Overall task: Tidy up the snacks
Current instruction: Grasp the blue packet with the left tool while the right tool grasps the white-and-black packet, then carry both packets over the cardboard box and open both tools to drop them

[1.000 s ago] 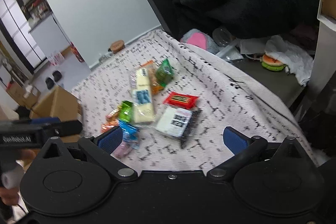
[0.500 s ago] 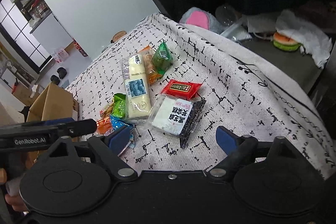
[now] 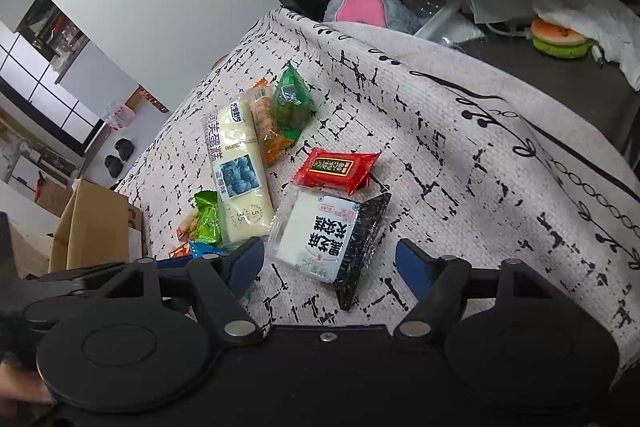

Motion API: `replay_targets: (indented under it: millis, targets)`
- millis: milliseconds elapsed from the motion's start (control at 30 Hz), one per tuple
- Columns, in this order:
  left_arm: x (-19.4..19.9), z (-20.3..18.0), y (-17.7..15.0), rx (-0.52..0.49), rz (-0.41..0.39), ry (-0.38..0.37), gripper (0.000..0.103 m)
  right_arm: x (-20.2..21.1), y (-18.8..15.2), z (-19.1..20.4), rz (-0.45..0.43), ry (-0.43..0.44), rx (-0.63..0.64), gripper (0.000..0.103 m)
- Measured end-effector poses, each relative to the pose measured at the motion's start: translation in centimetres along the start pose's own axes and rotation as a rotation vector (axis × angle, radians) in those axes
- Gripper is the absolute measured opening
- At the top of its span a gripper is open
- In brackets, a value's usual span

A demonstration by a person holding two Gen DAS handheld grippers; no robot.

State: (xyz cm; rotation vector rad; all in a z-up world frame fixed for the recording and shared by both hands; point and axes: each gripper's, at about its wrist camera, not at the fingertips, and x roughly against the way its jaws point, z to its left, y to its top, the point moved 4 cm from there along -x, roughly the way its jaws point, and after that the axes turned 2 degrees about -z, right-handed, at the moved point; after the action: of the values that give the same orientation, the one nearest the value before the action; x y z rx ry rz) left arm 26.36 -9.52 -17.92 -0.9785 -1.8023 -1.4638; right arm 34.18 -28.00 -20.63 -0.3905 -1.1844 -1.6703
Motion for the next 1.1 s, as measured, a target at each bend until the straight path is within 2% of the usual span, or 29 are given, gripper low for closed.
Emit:
replay_targets:
  millis: [133, 233, 367, 500, 567, 633, 733, 833, 1100]
  targets:
    - [-1.3, 0.3, 0.0, 0.005, 0.010, -0.003, 0.056, -0.6, 0.1, -0.3, 0.014, 0.011, -0.015, 0.071]
    - [-2.3, 0.3, -0.2, 0.003, 0.044, 0.001, 0.050, -1.4, 0.2, -0.4, 0.028, 0.012, -0.023, 0.072]
    - [-2.4, 0.7, -0.1, -0.001, 0.026, 0.015, 0.031, -2.3, 0.4, -0.3, 0.034, 0.011, -0.027, 0.072]
    - [-2.3, 1.2, 0.1, 0.028, 0.023, -0.002, 0.025, -2.9, 0.5, -0.4, 0.031, 0.012, -0.050, 0.071]
    - [-2.1, 1.2, 0.1, 0.035, 0.019, -0.004, 0.025, -3.0, 0.5, -0.4, 0.026, 0.002, -0.043, 0.062]
    - [-1.9, 1.2, 0.2, 0.036, 0.017, -0.009, 0.024, -3.0, 0.5, -0.5, 0.025, 0.013, -0.049, 0.046]
    - [-1.1, 1.3, 0.3, 0.046, 0.010, -0.023, 0.024, -2.6, 0.4, -0.4, 0.014, 0.026, -0.059, 0.036]
    - [0.2, 1.6, 0.7, 0.050, -0.021, -0.042, 0.024, -1.8, 0.8, 0.4, 0.009, 0.025, -0.028, 0.028]
    - [3.7, 2.8, 1.6, 0.072, -0.111, -0.064, 0.024, 0.9, 2.1, 2.2, 0.015, -0.017, 0.043, 0.016]
